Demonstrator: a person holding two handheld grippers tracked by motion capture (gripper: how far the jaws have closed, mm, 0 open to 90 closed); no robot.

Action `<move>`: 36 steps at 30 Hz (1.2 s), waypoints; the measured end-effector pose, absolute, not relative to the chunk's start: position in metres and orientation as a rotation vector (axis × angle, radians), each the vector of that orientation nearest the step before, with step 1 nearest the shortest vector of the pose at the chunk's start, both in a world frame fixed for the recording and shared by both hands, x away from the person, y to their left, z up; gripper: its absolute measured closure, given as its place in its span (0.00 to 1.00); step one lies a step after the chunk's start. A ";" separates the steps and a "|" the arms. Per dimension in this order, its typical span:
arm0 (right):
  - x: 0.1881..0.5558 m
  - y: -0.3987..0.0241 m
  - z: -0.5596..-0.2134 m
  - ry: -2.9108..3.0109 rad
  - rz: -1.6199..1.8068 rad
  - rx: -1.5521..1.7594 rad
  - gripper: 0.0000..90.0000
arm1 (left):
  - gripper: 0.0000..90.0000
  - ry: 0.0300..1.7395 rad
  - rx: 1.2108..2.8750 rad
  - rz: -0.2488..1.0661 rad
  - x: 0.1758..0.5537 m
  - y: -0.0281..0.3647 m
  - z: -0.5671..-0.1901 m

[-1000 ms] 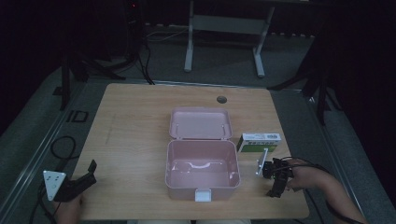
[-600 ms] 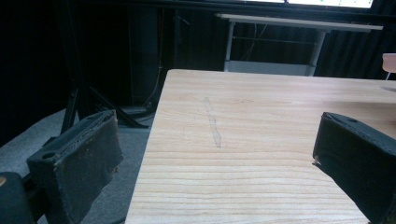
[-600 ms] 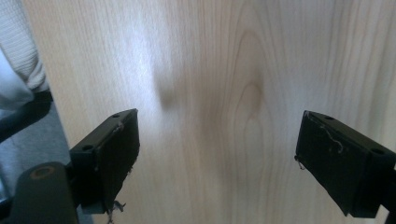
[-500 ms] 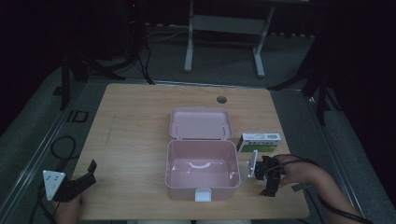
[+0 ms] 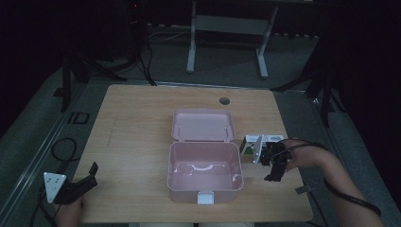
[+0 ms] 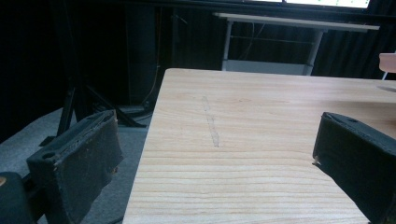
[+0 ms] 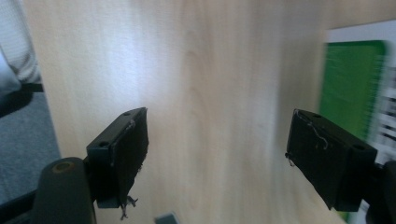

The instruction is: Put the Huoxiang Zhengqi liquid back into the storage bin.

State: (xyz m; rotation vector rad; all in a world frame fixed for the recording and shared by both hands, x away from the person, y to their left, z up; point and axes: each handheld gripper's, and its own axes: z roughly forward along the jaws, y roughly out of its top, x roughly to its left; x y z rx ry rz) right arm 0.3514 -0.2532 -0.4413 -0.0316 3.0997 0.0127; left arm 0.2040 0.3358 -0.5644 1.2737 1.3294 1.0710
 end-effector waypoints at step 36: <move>0.434 -0.258 -0.423 3.039 -0.033 0.090 0.34 | 0.01 1.328 1.286 1.068 0.205 0.335 -0.565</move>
